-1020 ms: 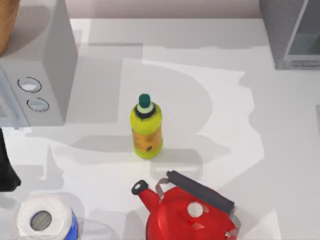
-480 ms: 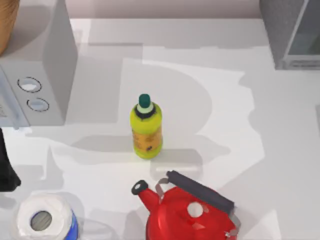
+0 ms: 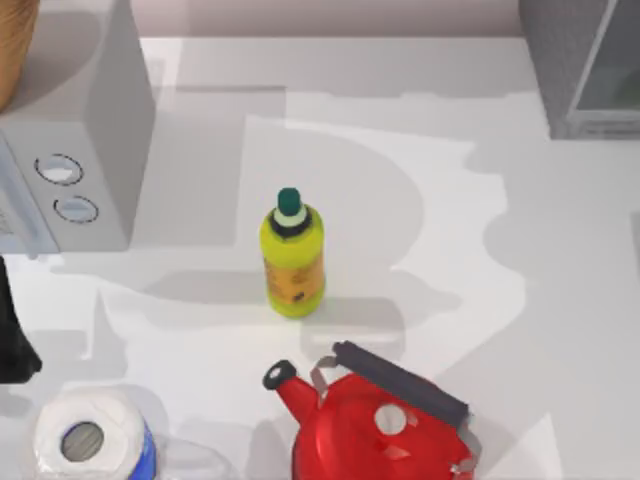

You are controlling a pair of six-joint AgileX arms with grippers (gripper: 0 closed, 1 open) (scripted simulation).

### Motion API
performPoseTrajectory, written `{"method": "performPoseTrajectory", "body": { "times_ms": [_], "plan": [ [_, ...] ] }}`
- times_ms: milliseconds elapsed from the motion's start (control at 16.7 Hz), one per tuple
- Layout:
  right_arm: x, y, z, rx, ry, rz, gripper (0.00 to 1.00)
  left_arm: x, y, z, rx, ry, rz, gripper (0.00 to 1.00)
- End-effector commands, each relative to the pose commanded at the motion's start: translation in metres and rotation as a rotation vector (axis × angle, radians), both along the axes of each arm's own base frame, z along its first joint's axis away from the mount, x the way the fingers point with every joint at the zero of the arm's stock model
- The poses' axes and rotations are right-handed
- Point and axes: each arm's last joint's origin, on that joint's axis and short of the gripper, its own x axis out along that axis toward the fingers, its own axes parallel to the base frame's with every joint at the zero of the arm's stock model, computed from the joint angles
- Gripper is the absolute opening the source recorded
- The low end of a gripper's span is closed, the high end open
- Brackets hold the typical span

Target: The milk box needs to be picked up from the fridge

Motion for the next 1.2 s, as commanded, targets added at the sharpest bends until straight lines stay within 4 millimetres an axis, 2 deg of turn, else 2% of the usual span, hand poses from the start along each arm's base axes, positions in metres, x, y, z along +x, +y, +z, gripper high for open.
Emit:
{"method": "performPoseTrajectory", "body": {
  "times_ms": [300, 660, 840, 1200],
  "plan": [
    [-0.001, -0.001, 0.032, -0.001, 0.003, -0.005, 0.00, 0.000, 0.000, 0.000, 0.000, 0.000, 0.000, 1.00],
    [-0.005, 0.000, 0.032, 0.001, 0.004, -0.002, 0.00, 0.000, 0.000, 0.000, 0.000, 0.000, 0.000, 1.00],
    [-0.026, 0.000, 0.035, 0.001, -0.001, 0.002, 0.00, 0.000, 0.000, 0.000, 0.000, 0.000, 0.000, 1.00],
    [-0.091, 0.000, 0.028, 0.005, 0.019, -0.004, 0.00, 0.000, 0.000, 0.000, 0.000, 0.000, 0.000, 1.00]
  ]
}}
